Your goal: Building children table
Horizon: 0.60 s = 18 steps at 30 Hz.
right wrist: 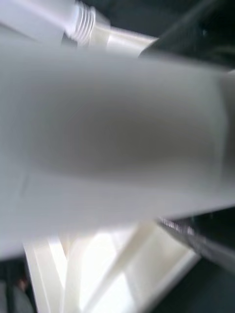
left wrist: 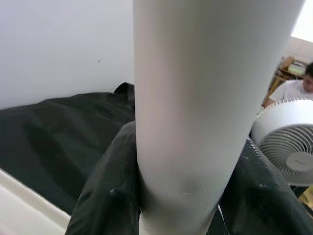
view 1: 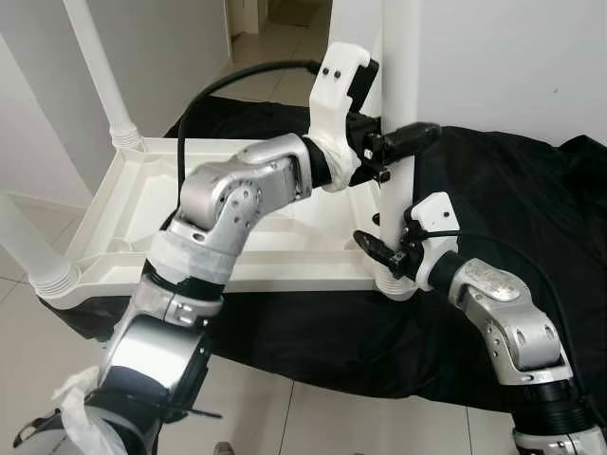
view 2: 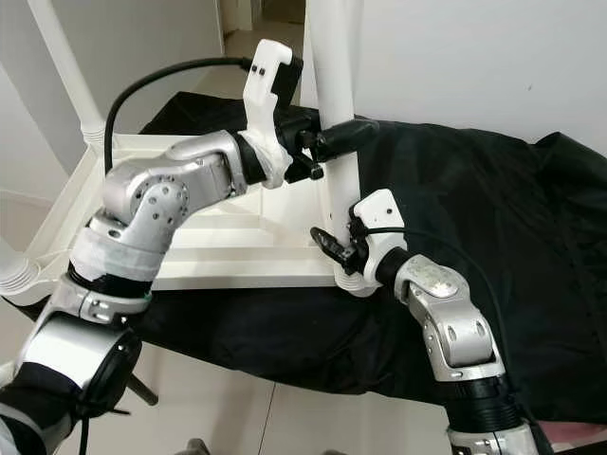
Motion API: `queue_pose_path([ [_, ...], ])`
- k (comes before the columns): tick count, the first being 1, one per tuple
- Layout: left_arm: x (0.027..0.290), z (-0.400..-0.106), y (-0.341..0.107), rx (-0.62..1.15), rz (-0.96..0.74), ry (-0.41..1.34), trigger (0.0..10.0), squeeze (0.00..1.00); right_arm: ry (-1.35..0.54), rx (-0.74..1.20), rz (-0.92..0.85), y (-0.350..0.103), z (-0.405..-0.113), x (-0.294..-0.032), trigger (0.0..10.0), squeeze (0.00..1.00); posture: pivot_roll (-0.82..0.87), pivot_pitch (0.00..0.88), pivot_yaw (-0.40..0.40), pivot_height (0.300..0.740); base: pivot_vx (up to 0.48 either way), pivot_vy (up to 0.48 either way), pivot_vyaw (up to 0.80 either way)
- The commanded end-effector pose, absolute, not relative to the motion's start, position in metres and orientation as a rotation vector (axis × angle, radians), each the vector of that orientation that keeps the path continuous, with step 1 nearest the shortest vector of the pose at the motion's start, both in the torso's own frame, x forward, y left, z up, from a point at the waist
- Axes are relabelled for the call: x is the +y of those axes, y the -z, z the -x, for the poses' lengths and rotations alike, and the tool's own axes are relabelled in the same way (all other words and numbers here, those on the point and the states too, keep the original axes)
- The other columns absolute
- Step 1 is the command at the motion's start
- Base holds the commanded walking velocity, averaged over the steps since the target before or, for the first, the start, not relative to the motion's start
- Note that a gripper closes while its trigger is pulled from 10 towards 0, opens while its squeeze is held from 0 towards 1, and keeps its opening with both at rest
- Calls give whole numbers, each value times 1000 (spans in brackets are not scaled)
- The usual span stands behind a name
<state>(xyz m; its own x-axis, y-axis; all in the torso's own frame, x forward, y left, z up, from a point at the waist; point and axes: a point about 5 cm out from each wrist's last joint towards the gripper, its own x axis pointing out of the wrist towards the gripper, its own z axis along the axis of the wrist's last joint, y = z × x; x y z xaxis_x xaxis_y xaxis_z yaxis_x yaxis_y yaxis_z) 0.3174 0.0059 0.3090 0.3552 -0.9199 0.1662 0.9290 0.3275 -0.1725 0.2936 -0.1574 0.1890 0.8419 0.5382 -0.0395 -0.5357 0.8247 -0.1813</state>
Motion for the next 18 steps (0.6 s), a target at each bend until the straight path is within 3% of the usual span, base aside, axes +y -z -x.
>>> queue_pose_path([
  [1,-4,-310,-317,-24,303,1306,10000,0,-507,-35,169,-194,-298,-164,10000,1000,-77,0,36,740,0,0,0],
  [8,-5,-316,-324,-13,336,1273,10000,0,-465,-48,164,-193,-299,-164,10000,1000,-86,0,53,740,0,0,0],
  [9,-6,-317,-328,-12,331,1258,10000,0,-447,-63,156,-194,-299,-161,10000,0,-91,0,58,740,0,0,0],
  [18,-20,-329,-335,-23,253,1112,10000,0,-365,-109,150,-196,-305,-145,10000,0,-99,0,39,740,0,0,0],
])
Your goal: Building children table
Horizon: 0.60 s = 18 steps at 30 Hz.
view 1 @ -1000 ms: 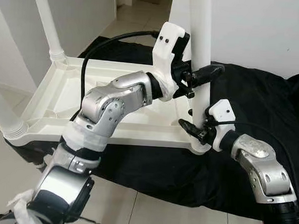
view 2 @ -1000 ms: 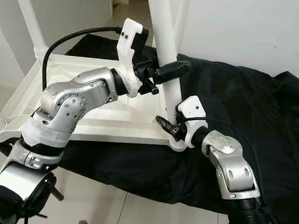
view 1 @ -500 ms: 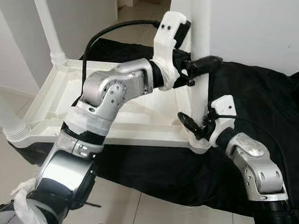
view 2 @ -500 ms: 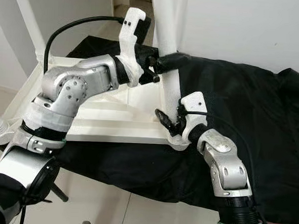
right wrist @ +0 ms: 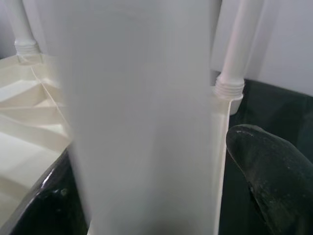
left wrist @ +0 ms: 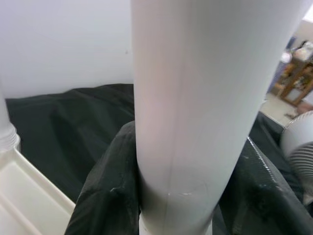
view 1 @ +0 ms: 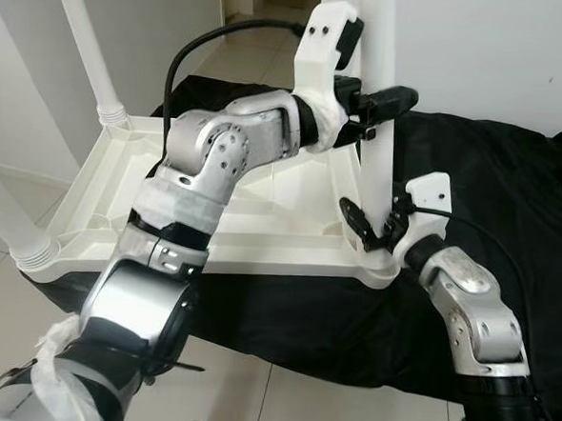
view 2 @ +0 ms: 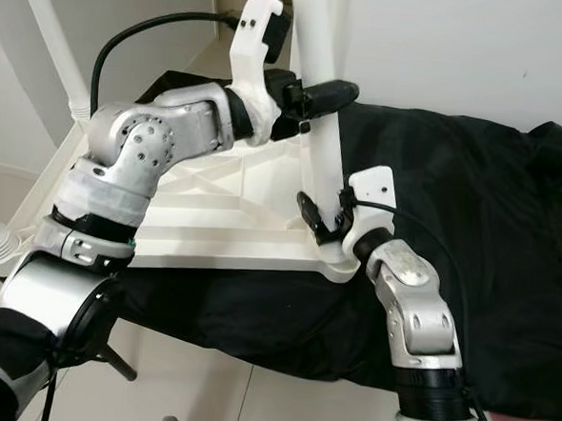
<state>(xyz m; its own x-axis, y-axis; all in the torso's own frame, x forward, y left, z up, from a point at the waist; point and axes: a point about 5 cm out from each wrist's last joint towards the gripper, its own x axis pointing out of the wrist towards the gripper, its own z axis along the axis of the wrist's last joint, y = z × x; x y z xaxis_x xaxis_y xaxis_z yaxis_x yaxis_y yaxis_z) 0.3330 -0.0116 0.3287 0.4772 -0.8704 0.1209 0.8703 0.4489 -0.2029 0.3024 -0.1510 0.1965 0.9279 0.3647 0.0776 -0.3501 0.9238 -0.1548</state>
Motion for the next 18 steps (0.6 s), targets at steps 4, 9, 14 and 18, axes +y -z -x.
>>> queue_pose_path([
  [4,-24,-331,-335,-30,252,1072,10000,0,-329,-113,160,-194,-310,-139,10000,0,-94,0,23,740,0,0,0],
  [9,-24,-336,-341,-65,236,986,10000,0,-209,-118,157,-196,-321,-126,10000,0,-95,0,-9,740,0,0,0],
  [14,-21,-338,-348,-99,215,920,10000,0,-122,-123,168,-197,-322,-116,10000,0,-80,0,-22,740,0,0,0],
  [18,-21,-340,-349,-105,213,892,10000,0,-81,-121,212,-193,-322,-112,10000,0,-78,0,-19,740,0,0,0],
])
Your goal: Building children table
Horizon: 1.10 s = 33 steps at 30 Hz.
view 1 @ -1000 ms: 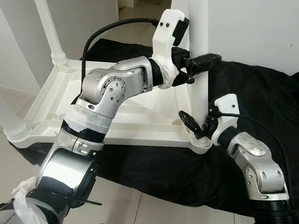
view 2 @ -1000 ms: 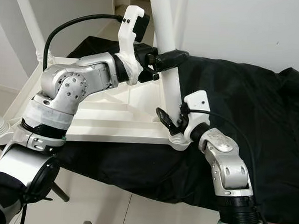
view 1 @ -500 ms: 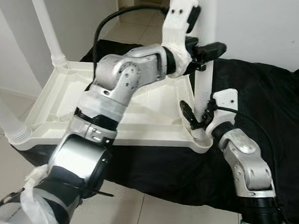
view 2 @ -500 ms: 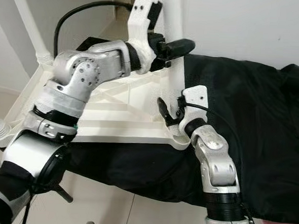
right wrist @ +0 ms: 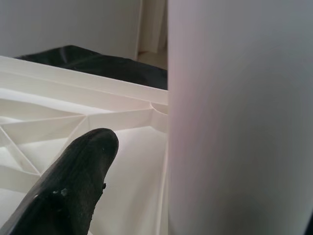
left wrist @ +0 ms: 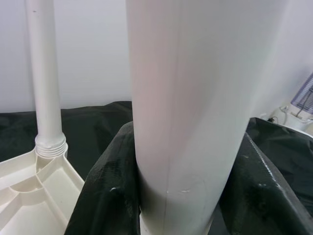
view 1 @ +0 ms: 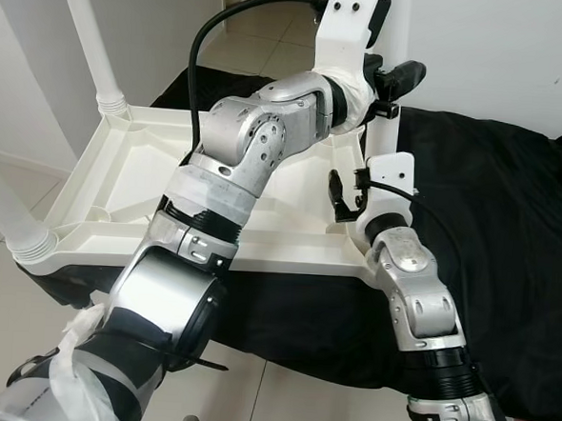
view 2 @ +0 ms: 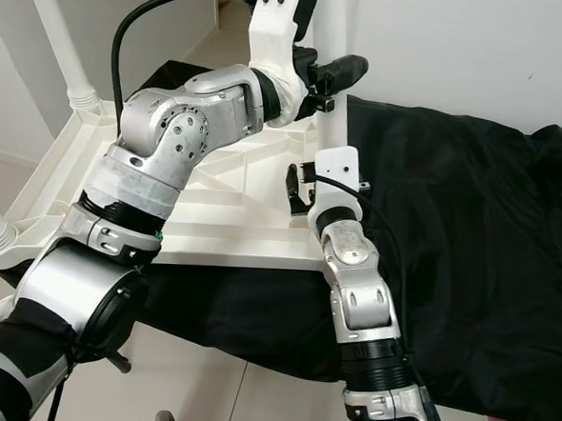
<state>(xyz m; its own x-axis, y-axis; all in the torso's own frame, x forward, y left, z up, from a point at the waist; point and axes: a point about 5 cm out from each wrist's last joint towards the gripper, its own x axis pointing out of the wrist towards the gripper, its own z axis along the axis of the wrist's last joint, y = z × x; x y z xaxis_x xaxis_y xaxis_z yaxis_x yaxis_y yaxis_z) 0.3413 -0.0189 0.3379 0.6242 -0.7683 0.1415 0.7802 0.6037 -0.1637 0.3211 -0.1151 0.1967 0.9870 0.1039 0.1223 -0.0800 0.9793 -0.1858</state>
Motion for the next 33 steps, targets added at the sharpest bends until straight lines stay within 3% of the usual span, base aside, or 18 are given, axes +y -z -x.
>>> queue_pose_path([
  [1,-21,-340,-349,-105,213,892,10000,0,-81,-121,212,-193,-322,-112,10000,0,-78,0,-19,740,0,0,0],
  [16,-29,-337,-350,-119,184,897,10000,0,8,-150,325,-195,-325,-109,10000,0,-81,0,-11,740,0,0,0],
  [17,-29,-337,-351,-121,182,896,10000,0,15,-148,311,-195,-326,-109,4784,0,-77,0,-14,740,0,0,0],
  [19,-29,-337,-351,-123,183,896,10000,0,17,-149,296,-196,-327,-110,4784,0,-74,0,-15,740,0,0,0],
  [20,-29,-337,-352,-125,182,896,10000,0,26,-150,285,-197,-328,-111,3725,0,-73,0,-16,740,0,0,0],
  [21,-29,-336,-352,-127,181,895,10000,0,35,-152,280,-198,-329,-112,3725,0,-71,0,-16,740,0,0,0],
  [22,-29,-336,-353,-128,181,894,10000,0,37,-152,274,-199,-330,-112,1373,0,-70,0,-17,740,0,0,0],
  [23,-28,-337,-353,-131,181,891,10000,0,41,-152,269,-200,-330,-112,0,0,-69,0,-17,740,0,0,0],
  [33,-28,-334,-355,-166,140,901,10000,0,88,-122,186,-196,-331,-117,0,0,-64,0,-16,740,0,0,0],
])
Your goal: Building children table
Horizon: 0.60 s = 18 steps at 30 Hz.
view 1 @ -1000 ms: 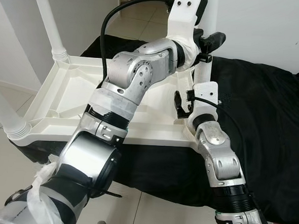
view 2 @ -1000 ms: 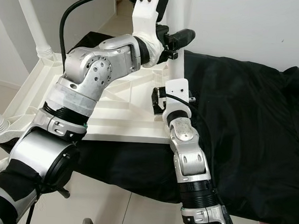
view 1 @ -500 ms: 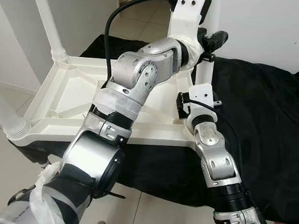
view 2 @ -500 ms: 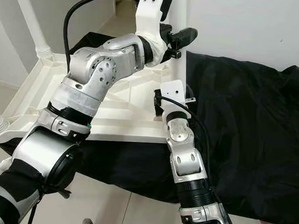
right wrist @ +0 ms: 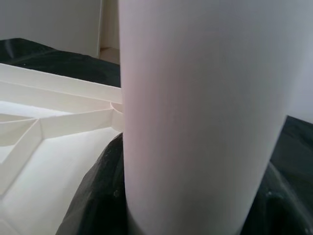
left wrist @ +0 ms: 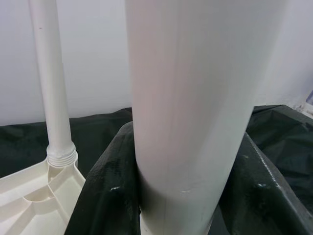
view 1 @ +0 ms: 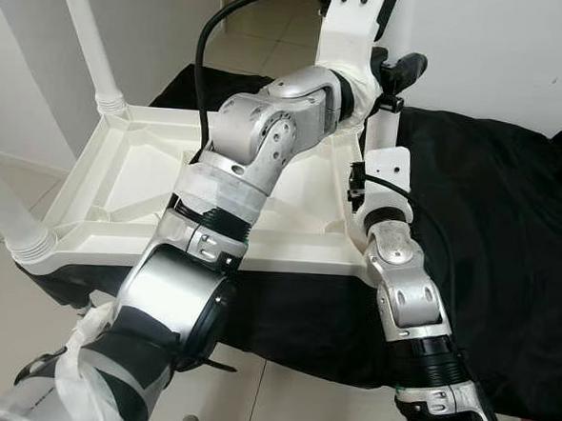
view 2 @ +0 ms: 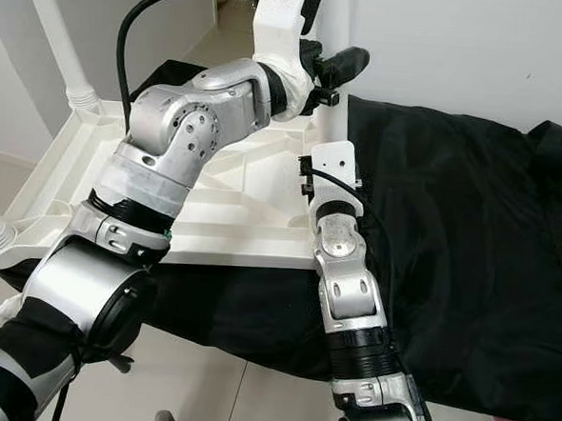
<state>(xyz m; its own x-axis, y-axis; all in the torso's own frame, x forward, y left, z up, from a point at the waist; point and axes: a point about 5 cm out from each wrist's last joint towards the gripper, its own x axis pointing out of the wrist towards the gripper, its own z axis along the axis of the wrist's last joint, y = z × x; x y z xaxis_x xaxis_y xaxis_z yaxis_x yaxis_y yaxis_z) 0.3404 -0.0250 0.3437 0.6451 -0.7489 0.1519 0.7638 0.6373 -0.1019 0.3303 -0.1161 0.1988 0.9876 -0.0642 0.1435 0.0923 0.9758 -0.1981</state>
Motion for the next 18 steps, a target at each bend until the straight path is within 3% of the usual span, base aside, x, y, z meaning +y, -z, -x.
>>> queue_pose_path([
  [1,-28,-334,-355,-170,129,905,10000,0,103,-119,182,-196,-332,-120,5765,0,-64,0,-16,740,0,0,0],
  [2,-28,-334,-355,-185,122,909,10000,0,120,-119,168,-197,-332,-123,10000,0,-63,0,-16,740,0,0,0],
  [4,-28,-334,-355,-195,122,912,10000,0,123,-120,157,-197,-332,-123,10000,0,-63,0,-16,740,0,0,0],
  [5,-28,-333,-355,-195,141,924,10000,180,128,-125,145,-198,-332,-124,10000,0,-63,0,-16,740,0,0,0],
  [6,-29,-332,-355,-197,174,939,10000,1000,134,-126,133,-199,-333,-125,10000,0,-63,0,-16,740,0,0,0],
  [11,-28,-329,-358,-233,183,960,10000,1000,150,-124,112,-200,-334,-128,10000,0,-59,0,-16,740,0,0,0],
  [12,-27,-327,-361,-265,189,961,10000,718,156,-121,100,-200,-334,-130,10000,0,-59,0,-17,740,0,0,0],
  [14,-26,-325,-362,-287,195,961,10000,718,160,-119,92,-199,-334,-131,10000,0,-59,0,-17,740,0,0,0],
  [15,-24,-324,-363,-303,208,962,10000,0,164,-117,91,-199,-334,-134,10000,0,-58,0,-20,740,0,0,0],
  [18,-18,-323,-364,-321,253,958,10000,0,181,-118,86,-198,-335,-141,10000,0,-54,0,-21,740,0,0,0],
])
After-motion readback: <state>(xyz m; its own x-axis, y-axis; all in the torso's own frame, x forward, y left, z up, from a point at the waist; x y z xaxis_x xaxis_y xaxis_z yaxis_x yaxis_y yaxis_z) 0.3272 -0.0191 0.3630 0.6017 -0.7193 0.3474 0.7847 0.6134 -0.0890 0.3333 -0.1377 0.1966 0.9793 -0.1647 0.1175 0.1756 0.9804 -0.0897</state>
